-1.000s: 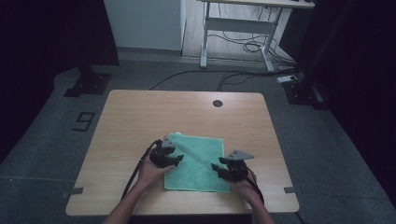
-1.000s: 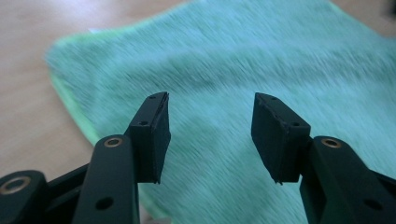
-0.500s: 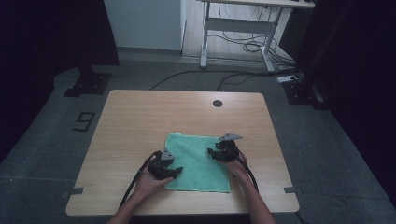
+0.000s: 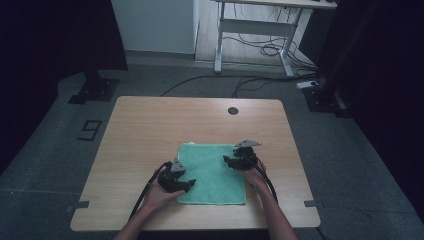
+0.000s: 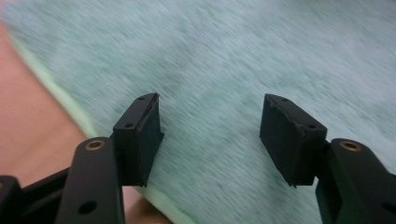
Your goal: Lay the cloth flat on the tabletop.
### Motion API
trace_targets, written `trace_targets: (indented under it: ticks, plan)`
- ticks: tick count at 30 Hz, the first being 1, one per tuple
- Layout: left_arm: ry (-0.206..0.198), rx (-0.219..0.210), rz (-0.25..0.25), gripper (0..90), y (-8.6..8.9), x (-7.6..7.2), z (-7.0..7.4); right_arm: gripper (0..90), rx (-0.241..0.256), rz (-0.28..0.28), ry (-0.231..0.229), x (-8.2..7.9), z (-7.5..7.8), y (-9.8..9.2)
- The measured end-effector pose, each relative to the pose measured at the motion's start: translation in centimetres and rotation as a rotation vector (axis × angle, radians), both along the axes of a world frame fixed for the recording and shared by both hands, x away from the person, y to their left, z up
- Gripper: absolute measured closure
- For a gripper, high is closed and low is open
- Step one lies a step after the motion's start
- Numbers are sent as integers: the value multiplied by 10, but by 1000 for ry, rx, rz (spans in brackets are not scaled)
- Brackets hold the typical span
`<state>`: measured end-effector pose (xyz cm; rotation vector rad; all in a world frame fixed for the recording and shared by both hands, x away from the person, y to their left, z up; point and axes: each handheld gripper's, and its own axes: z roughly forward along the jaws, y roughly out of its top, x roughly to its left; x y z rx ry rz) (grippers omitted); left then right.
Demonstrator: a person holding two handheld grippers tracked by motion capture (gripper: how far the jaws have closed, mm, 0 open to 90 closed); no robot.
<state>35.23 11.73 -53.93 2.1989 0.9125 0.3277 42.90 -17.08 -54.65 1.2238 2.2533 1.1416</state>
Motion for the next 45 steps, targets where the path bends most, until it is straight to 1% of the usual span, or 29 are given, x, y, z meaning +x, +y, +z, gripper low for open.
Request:
trace_targets:
  ticks: [1, 2, 3, 5, 6, 9, 10, 12, 13, 14, 16, 18, 19, 22, 24, 25, 26, 27, 28, 29, 31, 32, 33, 34, 37, 40, 44, 45]
  plan:
    - [-1, -10, 3, 384, 0, 5, 2, 442, 6, -6, -5, 1, 1, 1]
    - [-1, -10, 3, 383, 0, 5, 2, 459, 8, -11, -17, 3, 1, 3]
    - [-9, -8, 16, 384, -3, 16, 4, 474, 5, -15, -19, 6, 1, 4]
    - [1, -9, 33, 386, -5, 29, 4, 485, -12, -36, -25, 12, 1, 6]
    - [4, -12, 40, 389, -5, 35, 4, 485, -5, -46, -20, 15, 0, 5]
    - [37, -22, 47, 387, -6, 50, 1, 484, 15, -64, -11, 23, -2, 3]
    - [44, -11, 47, 388, -5, 53, -1, 482, 18, -66, -3, 25, -3, 2]
    - [45, -17, 48, 398, -4, 55, -2, 479, 19, -75, 8, 29, -6, 0]
    - [46, -16, 46, 402, -4, 55, -2, 479, 31, -82, 11, 30, -6, -1]
    - [46, -16, 46, 404, -4, 55, -2, 479, 25, -89, 11, 31, -6, -2]
    - [38, 0, 43, 402, -4, 53, -2, 475, 10, -98, 6, 33, -6, -4]
    - [33, 8, 41, 400, -5, 53, -2, 476, 13, -104, 9, 34, -6, -7]
    - [32, 8, 41, 398, -5, 53, -2, 476, 15, -106, 16, 35, -5, -8]
    - [35, 5, 42, 390, -5, 53, -2, 471, 4, -107, 15, 35, -5, -9]
    - [41, 5, 43, 387, -5, 53, -1, 452, -12, -116, 8, 34, -3, -8]
    - [39, 2, 46, 385, -4, 53, -1, 452, -8, -117, 8, 32, -1, -8]
    - [39, 2, 46, 384, -4, 53, -1, 453, 7, -110, 0, 28, 1, -8]
    - [13, -8, 67, 385, -3, 54, 2, 453, 20, -99, -9, 25, 5, -7]
    - [1, -17, 81, 389, -2, 56, 4, 453, 24, -86, -17, 21, 9, -6]
    - [-1, -24, 93, 393, -1, 59, 7, 453, 23, -78, -22, 17, 12, -5]
    - [-13, -25, 111, 395, -1, 66, 12, 454, 37, -62, -33, 7, 18, -2]
    - [-13, -25, 111, 397, -1, 66, 12, 454, 42, -53, -36, 3, 20, 1]
    - [-14, -15, 118, 398, -3, 74, 16, 453, 39, -36, -40, -2, 22, 5]
    - [-8, -11, 120, 398, -3, 78, 17, 454, 38, -27, -42, -5, 22, 7]
    - [0, -6, 135, 404, -4, 86, 16, 451, 15, 9, -34, -11, 19, 17]
    - [17, 13, 138, 409, -4, 90, 11, 451, -3, 17, -8, -13, 10, 22]
    - [51, 40, 139, 410, -2, 95, 1, 445, -60, 9, 15, -15, -2, 22]
    - [45, 29, 142, 410, -1, 95, 0, 444, -62, 13, 4, -17, -3, 21]
